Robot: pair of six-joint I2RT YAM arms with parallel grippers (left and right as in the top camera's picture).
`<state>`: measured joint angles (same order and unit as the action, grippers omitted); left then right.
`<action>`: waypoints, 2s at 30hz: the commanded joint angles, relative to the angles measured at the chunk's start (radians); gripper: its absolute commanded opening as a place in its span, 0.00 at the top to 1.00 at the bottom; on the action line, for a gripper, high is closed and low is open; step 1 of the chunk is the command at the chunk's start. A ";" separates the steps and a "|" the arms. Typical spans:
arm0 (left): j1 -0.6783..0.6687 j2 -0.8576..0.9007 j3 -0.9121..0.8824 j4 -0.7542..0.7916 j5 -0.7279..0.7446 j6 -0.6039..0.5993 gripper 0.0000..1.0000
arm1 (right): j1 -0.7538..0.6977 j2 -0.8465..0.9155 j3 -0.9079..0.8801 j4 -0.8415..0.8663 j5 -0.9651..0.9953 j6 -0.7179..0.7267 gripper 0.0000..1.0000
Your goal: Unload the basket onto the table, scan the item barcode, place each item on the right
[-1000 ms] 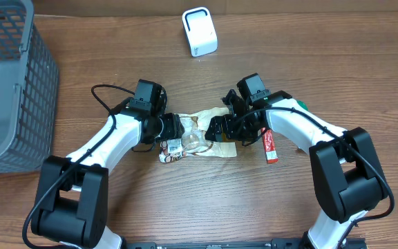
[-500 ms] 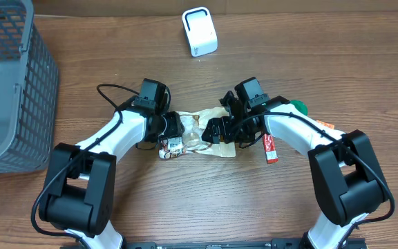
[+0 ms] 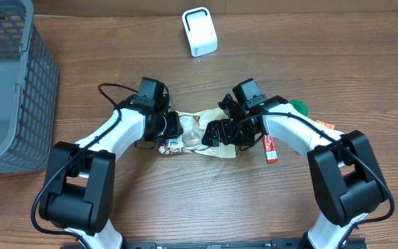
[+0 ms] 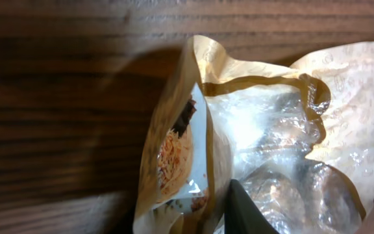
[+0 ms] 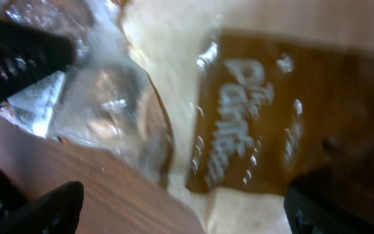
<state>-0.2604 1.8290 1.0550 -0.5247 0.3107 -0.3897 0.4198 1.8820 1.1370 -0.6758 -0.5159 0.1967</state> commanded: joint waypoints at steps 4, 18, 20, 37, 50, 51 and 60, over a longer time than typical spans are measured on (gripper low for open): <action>0.078 -0.107 0.028 -0.032 0.068 0.058 0.88 | -0.053 -0.031 0.103 -0.082 0.010 -0.018 0.00; 0.203 -0.180 0.029 -0.063 0.312 0.056 0.93 | -0.064 -0.027 0.060 0.010 0.024 0.125 0.00; 0.201 -0.180 0.029 -0.071 0.312 0.053 0.93 | -0.064 -0.019 0.048 0.061 0.025 0.177 0.00; 0.179 -0.180 0.029 -0.114 0.278 0.053 0.93 | -0.020 0.072 0.040 0.203 -0.039 0.249 0.00; 0.175 -0.180 0.029 -0.123 0.277 0.057 0.93 | 0.005 0.163 0.040 0.349 -0.418 0.297 0.20; 0.175 -0.180 0.029 -0.124 0.277 0.063 0.93 | 0.004 0.163 0.040 0.355 -0.419 0.297 0.25; 0.175 -0.180 0.029 -0.148 0.221 0.073 0.92 | 0.002 0.163 0.040 0.366 -0.421 0.266 0.68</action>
<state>-0.0788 1.6733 1.0622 -0.6689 0.5468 -0.3470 0.4187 2.0384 1.1793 -0.3210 -0.8951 0.4782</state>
